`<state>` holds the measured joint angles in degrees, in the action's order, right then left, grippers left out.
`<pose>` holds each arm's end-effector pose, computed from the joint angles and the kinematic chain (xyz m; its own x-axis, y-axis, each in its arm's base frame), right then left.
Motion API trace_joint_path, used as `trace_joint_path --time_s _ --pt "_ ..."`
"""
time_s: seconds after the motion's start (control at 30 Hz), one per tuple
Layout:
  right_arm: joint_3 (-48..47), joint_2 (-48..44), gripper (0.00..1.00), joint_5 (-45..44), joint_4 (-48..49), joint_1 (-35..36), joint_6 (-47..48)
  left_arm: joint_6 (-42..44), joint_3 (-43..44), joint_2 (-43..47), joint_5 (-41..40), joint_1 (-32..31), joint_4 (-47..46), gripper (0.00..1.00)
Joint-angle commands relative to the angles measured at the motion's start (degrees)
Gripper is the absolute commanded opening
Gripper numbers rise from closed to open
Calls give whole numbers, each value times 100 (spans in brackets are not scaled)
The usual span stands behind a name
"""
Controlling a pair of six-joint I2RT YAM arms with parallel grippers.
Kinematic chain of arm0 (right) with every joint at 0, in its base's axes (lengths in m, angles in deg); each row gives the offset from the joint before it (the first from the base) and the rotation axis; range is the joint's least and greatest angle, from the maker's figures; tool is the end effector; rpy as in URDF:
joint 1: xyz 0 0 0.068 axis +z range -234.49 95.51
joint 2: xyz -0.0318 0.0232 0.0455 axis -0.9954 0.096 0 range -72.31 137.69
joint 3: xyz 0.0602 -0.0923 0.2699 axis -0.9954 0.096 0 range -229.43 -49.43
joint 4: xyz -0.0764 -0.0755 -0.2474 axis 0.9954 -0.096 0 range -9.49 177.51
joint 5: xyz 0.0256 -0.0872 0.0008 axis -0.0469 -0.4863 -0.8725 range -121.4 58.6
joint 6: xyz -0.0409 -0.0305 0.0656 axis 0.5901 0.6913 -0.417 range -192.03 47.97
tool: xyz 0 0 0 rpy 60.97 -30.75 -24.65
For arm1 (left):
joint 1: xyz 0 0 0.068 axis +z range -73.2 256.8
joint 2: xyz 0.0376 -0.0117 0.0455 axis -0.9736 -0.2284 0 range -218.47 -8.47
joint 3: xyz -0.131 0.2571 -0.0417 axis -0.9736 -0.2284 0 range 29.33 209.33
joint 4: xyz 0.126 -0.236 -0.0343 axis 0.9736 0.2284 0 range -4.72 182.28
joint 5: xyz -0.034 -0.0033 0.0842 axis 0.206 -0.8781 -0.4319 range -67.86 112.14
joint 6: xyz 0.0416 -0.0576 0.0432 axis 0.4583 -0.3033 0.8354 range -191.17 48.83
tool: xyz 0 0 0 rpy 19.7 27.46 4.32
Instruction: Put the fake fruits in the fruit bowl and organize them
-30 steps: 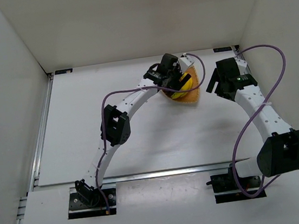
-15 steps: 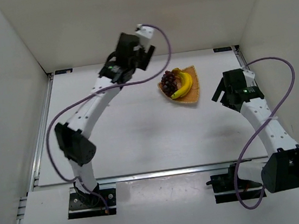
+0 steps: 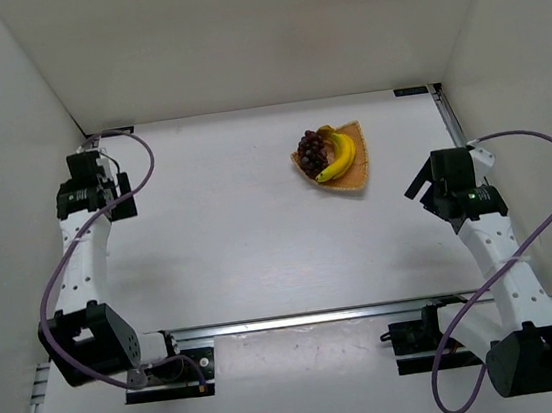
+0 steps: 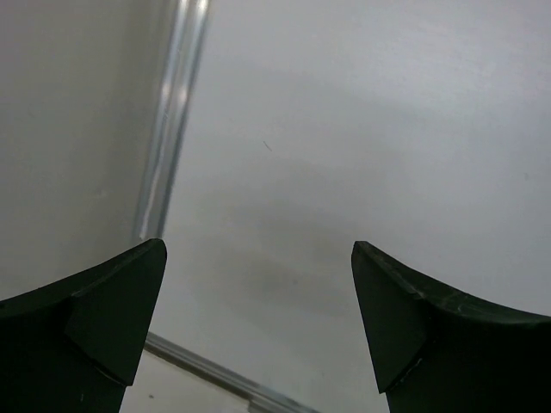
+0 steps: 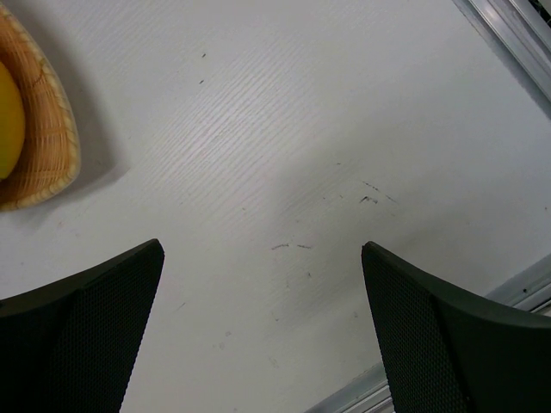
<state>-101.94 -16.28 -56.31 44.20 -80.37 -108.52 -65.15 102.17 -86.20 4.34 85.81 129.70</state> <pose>0.2160 -0.0151 0.2908 -0.4526 0.5080 -0.7328 0.6111 0.7752 0.1600 0.3038 0.0707 0.3199 -0.7811 -0.0227 -0.6240 -0.2654 0.9166 0.2989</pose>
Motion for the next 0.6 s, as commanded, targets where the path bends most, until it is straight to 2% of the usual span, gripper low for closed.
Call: trace_joint_path --time_s 0.0,0.2,0.47,0.57 --pt "135 -101 100 205 42 -34 -261 -320 -568 592 839 -5 392 100" --pt "268 -224 100 399 -11 -34 -429 -522 -789 944 1734 -5 392 100" --pt "373 -391 100 346 -134 -34 -376 -576 -736 760 1851 -5 392 100" --pt "496 -444 100 537 -134 -34 -254 -488 -736 812 2237 -5 392 100"
